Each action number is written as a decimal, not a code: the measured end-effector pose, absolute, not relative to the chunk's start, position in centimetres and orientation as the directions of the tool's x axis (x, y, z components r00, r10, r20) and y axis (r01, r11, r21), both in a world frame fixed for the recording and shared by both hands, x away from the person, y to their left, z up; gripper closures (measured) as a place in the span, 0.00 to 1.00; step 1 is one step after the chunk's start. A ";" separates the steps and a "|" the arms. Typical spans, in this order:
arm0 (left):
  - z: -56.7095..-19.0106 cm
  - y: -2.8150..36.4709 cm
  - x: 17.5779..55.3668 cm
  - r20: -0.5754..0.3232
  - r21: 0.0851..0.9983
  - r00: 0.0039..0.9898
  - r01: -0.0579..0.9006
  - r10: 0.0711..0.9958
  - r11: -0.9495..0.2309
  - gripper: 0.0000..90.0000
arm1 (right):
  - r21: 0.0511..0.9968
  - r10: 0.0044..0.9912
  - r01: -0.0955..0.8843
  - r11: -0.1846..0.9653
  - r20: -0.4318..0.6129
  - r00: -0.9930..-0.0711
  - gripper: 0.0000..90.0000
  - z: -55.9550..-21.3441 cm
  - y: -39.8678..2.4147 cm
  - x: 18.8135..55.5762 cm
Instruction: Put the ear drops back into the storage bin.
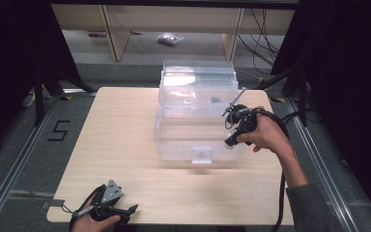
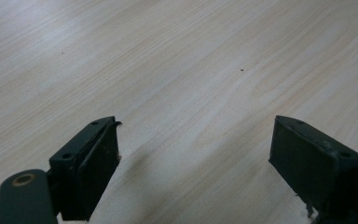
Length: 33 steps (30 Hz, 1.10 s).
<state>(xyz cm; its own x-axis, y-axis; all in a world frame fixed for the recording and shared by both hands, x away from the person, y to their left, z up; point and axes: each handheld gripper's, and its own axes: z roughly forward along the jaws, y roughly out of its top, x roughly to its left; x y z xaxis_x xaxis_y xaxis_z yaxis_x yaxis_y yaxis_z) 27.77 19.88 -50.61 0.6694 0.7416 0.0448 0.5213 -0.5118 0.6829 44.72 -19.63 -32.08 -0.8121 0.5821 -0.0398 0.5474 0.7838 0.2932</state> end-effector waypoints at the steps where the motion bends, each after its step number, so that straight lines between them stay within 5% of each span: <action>1: -50.6 19.9 27.8 0.046 0.686 0.668 0.519 0.743 -0.510 0.17 | 0.287 0.593 0.559 0.778 -0.039 -0.804 0.67 -32.1 -19.6 44.9; 33: -50.7 19.8 27.7 0.033 0.687 0.665 0.527 0.746 -0.500 0.17 | 0.192 0.706 0.690 0.698 -0.021 -0.708 0.67 -37.7 -20.0 52.0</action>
<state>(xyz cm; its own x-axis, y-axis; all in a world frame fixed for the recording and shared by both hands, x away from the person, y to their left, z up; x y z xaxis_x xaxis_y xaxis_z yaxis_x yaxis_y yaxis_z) 27.74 19.83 -50.69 0.6650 0.7461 0.0328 0.5274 -0.5002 0.6868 51.99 -19.95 -37.72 -0.7083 0.7056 -0.0205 0.6899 0.6981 0.1918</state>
